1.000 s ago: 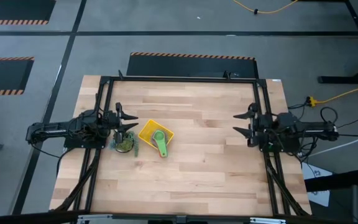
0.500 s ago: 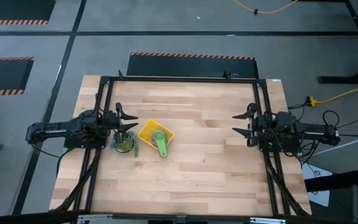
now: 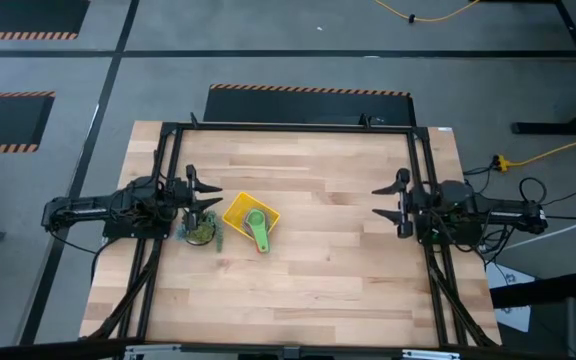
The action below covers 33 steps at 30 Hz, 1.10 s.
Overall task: Nest measuring cups in basket
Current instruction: Return to Home Position
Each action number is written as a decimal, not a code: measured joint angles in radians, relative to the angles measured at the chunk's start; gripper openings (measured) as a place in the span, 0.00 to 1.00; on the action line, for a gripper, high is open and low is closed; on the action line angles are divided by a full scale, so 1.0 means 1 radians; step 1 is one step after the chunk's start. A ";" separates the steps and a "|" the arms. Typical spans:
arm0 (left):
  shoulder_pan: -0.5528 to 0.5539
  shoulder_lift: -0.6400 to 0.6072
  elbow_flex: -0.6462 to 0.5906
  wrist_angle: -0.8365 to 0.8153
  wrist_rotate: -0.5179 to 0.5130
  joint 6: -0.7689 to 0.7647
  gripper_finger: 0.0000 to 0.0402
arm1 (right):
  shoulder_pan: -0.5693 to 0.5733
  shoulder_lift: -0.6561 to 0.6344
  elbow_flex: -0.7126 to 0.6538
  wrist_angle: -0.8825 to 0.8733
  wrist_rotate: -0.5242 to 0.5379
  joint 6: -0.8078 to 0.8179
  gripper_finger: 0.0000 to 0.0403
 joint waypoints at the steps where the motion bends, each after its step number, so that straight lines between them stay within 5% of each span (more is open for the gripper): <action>1: 0.000 0.000 0.000 0.000 0.000 0.000 0.29 | 0.000 0.000 0.000 -0.018 0.000 0.007 0.62; 33: 0.000 0.000 0.000 0.000 0.000 0.000 0.29 | 0.000 0.000 0.000 -0.096 0.001 0.061 0.62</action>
